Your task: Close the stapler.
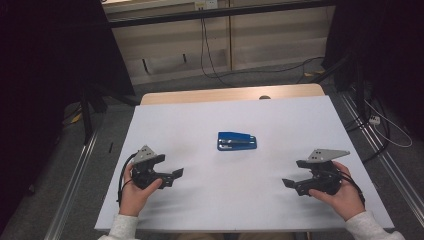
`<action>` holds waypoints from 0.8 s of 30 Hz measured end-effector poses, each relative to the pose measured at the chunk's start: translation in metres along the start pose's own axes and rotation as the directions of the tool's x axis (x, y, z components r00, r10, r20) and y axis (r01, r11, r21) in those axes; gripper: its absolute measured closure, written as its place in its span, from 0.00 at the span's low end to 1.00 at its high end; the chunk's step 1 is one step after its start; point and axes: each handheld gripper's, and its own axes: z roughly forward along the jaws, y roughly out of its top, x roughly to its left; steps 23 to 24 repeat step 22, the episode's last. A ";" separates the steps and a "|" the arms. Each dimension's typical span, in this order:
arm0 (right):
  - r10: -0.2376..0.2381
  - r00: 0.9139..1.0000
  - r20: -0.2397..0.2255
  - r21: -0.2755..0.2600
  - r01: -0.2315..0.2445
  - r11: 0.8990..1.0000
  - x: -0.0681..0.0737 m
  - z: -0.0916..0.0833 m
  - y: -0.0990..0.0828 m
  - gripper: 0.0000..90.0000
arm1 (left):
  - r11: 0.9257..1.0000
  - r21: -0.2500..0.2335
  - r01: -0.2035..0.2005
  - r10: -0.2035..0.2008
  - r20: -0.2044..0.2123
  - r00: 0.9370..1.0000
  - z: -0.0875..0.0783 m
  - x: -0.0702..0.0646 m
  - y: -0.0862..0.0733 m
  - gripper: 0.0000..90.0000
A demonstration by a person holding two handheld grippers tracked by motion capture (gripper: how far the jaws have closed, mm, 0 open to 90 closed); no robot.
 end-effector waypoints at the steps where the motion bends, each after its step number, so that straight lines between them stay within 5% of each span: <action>1: 0.001 1.000 -0.003 0.000 -0.001 1.000 0.000 0.000 0.000 0.16 | 1.000 0.002 0.002 -0.002 -0.002 1.000 -0.002 0.000 -0.002 0.09; 24: -0.007 1.000 -0.007 0.008 0.007 1.000 0.000 0.000 -0.003 0.16 | 1.000 -0.010 0.029 -0.029 -0.016 0.999 -0.024 0.005 -0.022 0.09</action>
